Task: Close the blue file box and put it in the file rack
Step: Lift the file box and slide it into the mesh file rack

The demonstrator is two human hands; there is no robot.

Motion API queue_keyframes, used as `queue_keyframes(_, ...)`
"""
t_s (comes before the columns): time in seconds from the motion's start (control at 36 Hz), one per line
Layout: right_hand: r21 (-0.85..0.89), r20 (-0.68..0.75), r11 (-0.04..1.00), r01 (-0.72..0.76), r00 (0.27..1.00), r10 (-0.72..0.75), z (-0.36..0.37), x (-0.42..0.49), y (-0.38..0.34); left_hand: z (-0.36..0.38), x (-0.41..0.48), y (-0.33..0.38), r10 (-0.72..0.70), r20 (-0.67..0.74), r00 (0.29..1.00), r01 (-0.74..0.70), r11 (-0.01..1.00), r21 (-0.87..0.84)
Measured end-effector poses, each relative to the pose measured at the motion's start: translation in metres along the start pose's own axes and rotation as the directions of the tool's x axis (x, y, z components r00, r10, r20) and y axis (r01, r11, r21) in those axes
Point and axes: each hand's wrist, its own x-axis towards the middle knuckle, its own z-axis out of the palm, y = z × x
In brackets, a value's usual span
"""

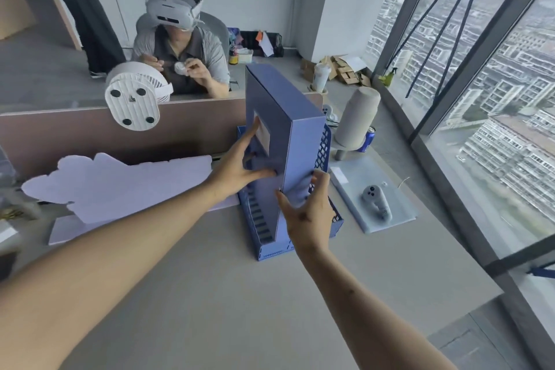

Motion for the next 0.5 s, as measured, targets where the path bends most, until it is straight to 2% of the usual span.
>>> queue_keyframes(0.17, 0.082, 0.087, 0.996, -0.038, 0.996, 0.030, 0.026, -0.001, 0.014, -0.009, 0.000, -0.019, -0.016, 0.028, 0.999, 0.012, 0.990, 0.141)
queue_keyframes(0.33, 0.151, 0.129, 0.983, -0.106, 0.988, 0.087, 0.046, -0.007, 0.035, -0.006, -0.003, -0.047, -0.072, 0.012, 0.997, 0.068, 0.978, 0.195)
queue_keyframes(0.5, 0.175, 0.170, 0.964, -0.202, 0.970, 0.172, 0.056, -0.011, 0.061, 0.006, -0.007, -0.068, -0.060, 0.010, 0.998, 0.055, 0.968, 0.246)
